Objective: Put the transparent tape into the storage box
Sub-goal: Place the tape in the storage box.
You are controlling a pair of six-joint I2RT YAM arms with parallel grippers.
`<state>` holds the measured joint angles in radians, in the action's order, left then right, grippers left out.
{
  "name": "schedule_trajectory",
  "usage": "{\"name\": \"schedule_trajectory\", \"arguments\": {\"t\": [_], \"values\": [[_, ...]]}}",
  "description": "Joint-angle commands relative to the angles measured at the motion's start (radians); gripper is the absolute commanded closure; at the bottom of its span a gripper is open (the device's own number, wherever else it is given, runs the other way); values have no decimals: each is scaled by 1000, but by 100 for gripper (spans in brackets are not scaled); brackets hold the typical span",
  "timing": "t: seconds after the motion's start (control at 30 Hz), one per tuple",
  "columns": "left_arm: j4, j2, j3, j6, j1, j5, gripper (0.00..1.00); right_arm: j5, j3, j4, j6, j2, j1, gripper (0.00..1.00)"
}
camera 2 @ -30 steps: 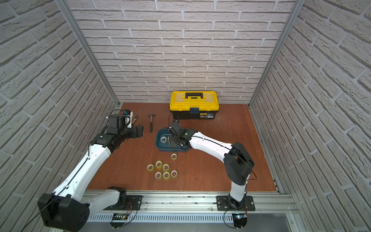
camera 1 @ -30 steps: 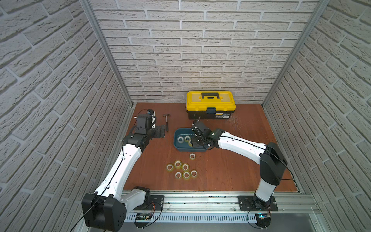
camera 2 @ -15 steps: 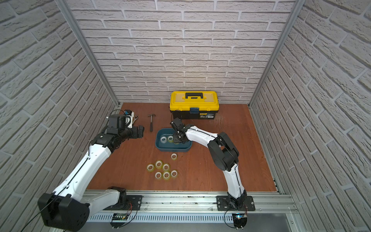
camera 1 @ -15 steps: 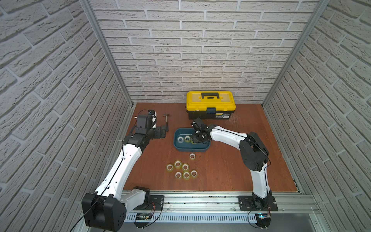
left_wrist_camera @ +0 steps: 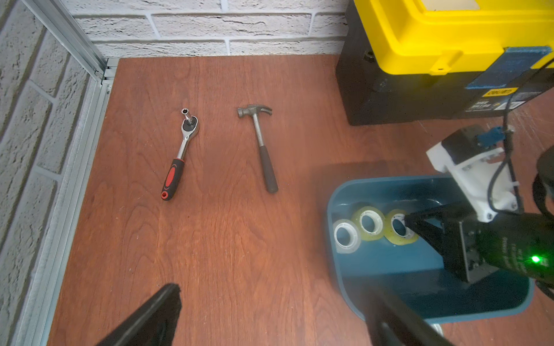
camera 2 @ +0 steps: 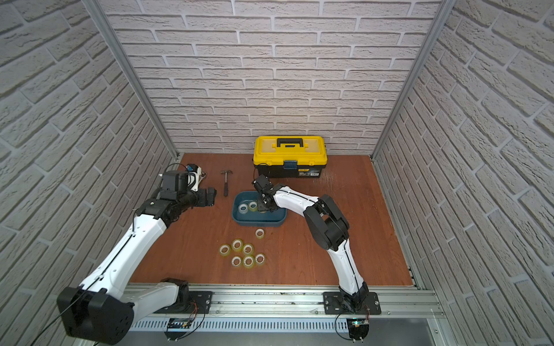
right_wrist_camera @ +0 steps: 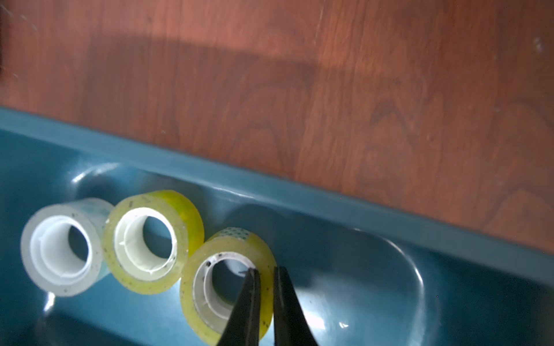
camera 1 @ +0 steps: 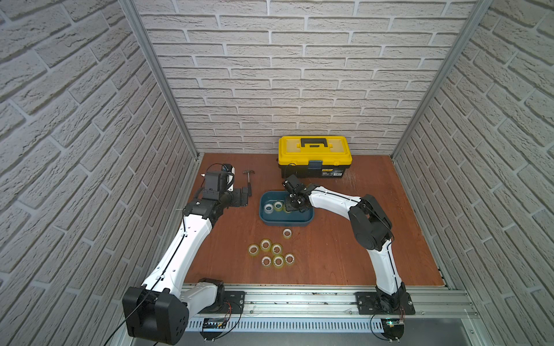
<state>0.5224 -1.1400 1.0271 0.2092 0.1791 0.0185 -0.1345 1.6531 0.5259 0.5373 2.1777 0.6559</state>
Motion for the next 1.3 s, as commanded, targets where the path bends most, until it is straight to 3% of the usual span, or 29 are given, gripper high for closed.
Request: {"name": "schedule_trajectory", "arguments": {"t": [0.0, 0.23, 0.37, 0.63, 0.87, 1.03, 1.27], "values": [[-22, -10, 2, -10, -4, -18, 2, -14, 18, -2, -3, 14, -4, 95], [-19, -14, 4, -10, -3, -25, 2, 12, -6, -29, 2, -37, -4, 66], [-23, -7, 0, -10, -4, -27, 2, 16, -39, -38, -2, -103, -4, 58], [54, 43, -9, 82, 25, -30, 2, 41, -169, -61, -39, -345, 2, 59], [120, 167, -97, 208, 133, 41, 2, 132, -361, -153, -39, -527, 24, 63], [166, 228, -163, 300, 192, 90, 2, 126, -522, -196, -28, -658, 83, 64], [222, 273, -214, 306, 207, 139, 2, 99, -718, -239, 41, -757, 175, 64]]}}
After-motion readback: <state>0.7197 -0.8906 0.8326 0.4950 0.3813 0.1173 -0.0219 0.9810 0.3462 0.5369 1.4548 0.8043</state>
